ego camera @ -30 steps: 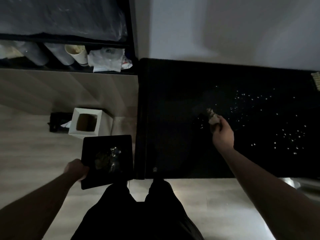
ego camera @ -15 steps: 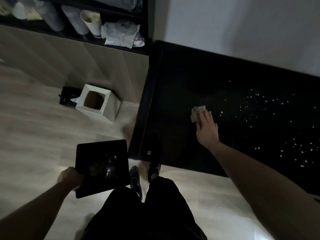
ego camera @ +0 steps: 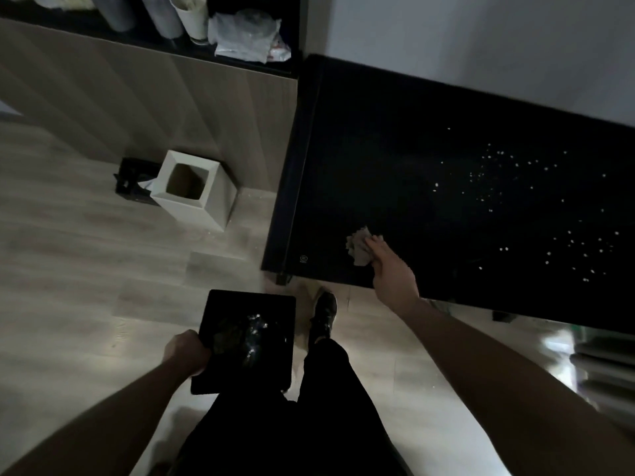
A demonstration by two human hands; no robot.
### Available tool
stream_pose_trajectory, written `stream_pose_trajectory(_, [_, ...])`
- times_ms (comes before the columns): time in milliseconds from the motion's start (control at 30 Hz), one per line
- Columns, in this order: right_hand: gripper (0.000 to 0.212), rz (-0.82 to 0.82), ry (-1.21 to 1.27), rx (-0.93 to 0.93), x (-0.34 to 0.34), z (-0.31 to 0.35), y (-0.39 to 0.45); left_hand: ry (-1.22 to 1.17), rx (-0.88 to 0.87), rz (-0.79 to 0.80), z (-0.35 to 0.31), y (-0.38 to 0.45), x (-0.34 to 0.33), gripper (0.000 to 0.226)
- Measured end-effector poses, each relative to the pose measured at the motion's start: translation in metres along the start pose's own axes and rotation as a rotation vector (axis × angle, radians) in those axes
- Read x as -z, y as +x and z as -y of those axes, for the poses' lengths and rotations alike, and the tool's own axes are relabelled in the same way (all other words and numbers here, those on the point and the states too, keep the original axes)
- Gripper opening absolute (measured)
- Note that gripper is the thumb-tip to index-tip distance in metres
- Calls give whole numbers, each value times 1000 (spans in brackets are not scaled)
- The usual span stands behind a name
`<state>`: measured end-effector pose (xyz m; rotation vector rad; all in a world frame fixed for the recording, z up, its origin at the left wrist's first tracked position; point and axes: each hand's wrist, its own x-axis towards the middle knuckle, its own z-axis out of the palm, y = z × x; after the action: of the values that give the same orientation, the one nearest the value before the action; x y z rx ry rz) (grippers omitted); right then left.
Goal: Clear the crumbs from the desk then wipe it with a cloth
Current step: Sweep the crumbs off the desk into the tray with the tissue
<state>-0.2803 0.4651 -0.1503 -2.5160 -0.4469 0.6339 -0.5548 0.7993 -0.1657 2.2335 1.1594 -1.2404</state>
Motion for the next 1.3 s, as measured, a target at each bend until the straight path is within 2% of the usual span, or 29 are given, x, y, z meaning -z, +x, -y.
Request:
stream_pose_trajectory(67, [53, -124, 151, -88, 12, -2, -2, 22, -18, 1, -5, -6, -5, 30])
stream_pose_trajectory(167, [44, -280, 216, -161, 38, -4, 4, 14, -40, 5, -17, -11, -11, 32])
stream_pose_trajectory(367, [43, -395, 338, -221, 89, -23, 34, -5, -53, 34, -63, -20, -26, 31])
stream_pose_trajectory(600, [46, -462, 212, -137, 141, -66, 103, -54, -23, 60, -123, -37, -51, 32])
stream_pose_trajectory(700, [47, -376, 78, -51, 151, -95, 141, -93, 6, 72, -146, -46, -62, 31])
stream_pose_trajectory(833, [49, -71, -209, 22, 133, -114, 168, -147, 23, 80, -172, -55, -76, 30])
stream_pose_trajectory(900, [52, -40, -323, 8, 116, -106, 161, -173, 35, 85, -184, -62, -81, 30])
stream_pose_trajectory(1100, [57, 42, -221, 323, 65, -67, 101, -205, 50, 82, -212, -77, -88, 31])
stream_pose_trajectory(1200, [58, 154, -168, 516, 34, -52, 62, -194, 44, 68, -219, -81, -84, 31])
stream_pose_trajectory(1300, [56, 288, -65, 568, 16, -52, 20, -189, 29, 49, -226, -84, -77, 20])
